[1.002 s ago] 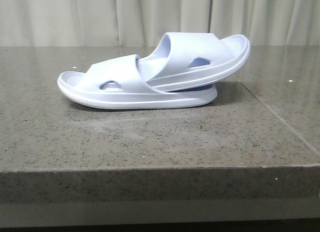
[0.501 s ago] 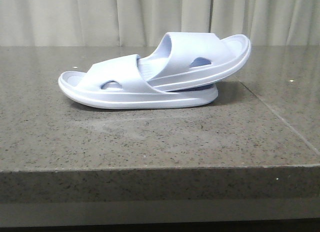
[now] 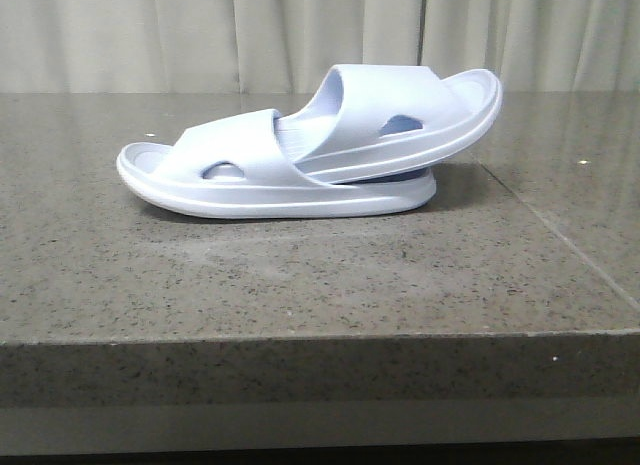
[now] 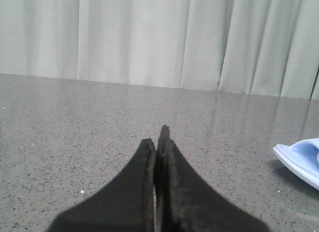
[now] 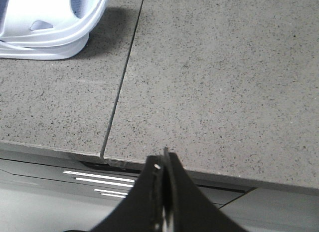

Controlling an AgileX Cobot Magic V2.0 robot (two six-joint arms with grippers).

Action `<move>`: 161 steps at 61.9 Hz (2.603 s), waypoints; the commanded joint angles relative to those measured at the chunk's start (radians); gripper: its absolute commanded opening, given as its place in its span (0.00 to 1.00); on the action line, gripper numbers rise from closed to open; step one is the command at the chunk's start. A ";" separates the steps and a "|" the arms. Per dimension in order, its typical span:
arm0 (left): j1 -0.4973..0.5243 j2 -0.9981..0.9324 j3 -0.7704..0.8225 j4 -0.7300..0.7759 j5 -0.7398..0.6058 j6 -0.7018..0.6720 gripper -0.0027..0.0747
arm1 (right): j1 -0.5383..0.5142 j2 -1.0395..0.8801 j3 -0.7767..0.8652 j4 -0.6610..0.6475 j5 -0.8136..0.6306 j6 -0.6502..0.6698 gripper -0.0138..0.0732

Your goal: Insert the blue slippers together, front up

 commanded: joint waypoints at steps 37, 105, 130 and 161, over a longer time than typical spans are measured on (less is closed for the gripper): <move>-0.007 -0.015 0.006 -0.001 -0.083 -0.010 0.01 | 0.043 -0.309 0.518 -0.066 -0.763 -0.015 0.08; -0.007 -0.015 0.006 -0.001 -0.083 -0.010 0.01 | 0.036 -0.501 0.838 -0.107 -1.071 0.013 0.08; -0.007 -0.015 0.006 -0.001 -0.083 -0.010 0.01 | 0.036 -0.501 0.838 -0.105 -1.087 0.066 0.08; -0.007 -0.015 0.006 -0.001 -0.083 -0.010 0.01 | 0.036 -0.501 0.838 -0.105 -1.094 0.071 0.08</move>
